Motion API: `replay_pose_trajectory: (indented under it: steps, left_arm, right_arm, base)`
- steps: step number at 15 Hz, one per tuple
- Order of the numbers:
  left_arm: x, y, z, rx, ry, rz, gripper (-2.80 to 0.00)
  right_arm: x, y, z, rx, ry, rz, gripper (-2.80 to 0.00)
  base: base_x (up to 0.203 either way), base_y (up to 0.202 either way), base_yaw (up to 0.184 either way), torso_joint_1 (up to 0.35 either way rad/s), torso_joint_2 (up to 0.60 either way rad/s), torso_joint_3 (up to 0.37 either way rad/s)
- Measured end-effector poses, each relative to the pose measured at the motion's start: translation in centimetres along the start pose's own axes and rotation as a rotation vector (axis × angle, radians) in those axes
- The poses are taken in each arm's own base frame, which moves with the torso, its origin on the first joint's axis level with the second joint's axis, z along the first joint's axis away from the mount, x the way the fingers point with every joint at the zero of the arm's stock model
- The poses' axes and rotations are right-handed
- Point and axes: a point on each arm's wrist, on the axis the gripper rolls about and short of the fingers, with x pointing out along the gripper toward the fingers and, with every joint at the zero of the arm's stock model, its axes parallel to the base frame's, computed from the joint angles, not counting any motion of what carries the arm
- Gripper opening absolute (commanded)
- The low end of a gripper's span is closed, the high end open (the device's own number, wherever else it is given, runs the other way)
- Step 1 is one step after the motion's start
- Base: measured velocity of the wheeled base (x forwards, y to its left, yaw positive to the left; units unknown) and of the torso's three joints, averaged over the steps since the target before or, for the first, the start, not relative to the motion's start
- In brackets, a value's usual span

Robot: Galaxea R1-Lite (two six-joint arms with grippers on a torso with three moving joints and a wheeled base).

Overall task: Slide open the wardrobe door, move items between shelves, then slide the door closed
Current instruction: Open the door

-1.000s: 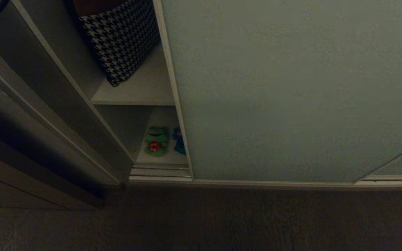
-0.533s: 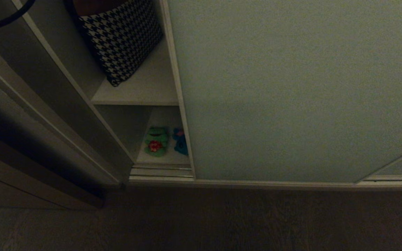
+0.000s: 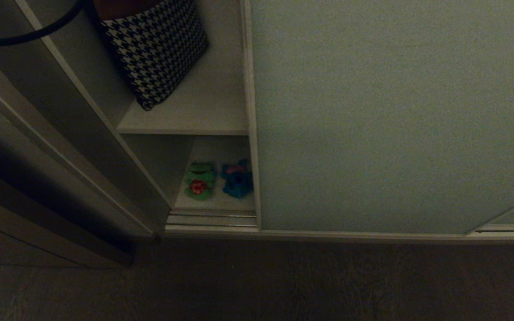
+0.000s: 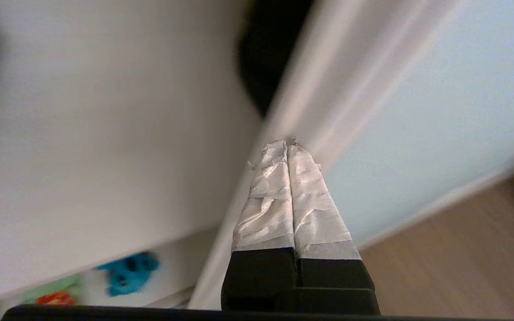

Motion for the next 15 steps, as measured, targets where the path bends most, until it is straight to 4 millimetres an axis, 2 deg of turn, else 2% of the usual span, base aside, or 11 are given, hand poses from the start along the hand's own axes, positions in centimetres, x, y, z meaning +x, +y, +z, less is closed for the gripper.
replay_pose_trajectory:
  steps: [2,5,9,12,14,15]
  left_arm:
    - [0.2,0.0,0.0,0.008,-0.004,0.027,-2.80]
    - [0.0,1.9,0.3,0.022,-0.015,0.109,-2.80]
    - [-1.8,6.6,0.7,0.048,-0.006,0.300,-2.80]
    - [-5.3,10.6,-1.0,0.067,0.080,0.480,-2.80]
    - [-8.8,11.6,-3.2,0.059,0.162,0.560,-2.80]
    - [-11.1,11.4,-4.3,0.051,0.194,0.585,-2.80]
  right_arm:
    - [0.0,0.0,0.0,0.000,0.000,-0.001,-2.80]
    - [0.0,0.0,0.0,-0.001,0.000,-0.001,-2.80]
    - [0.0,0.0,0.0,0.000,0.000,-0.001,-2.80]
    - [0.0,0.0,0.0,0.000,0.000,0.000,-2.80]
    - [0.0,0.0,0.0,0.000,0.000,-0.001,-2.80]
    - [0.0,0.0,0.0,0.000,0.000,-0.001,-2.80]
  base:
    - [0.000,0.000,0.000,0.000,0.00,0.000]
    - [0.000,0.000,0.000,0.000,0.00,0.000]
    - [0.000,0.000,0.000,0.000,0.00,0.000]
    - [0.000,0.000,0.000,0.000,0.00,0.000]
    - [0.000,0.000,0.000,0.000,0.00,0.000]
    - [0.000,0.000,0.000,0.000,0.00,0.000]
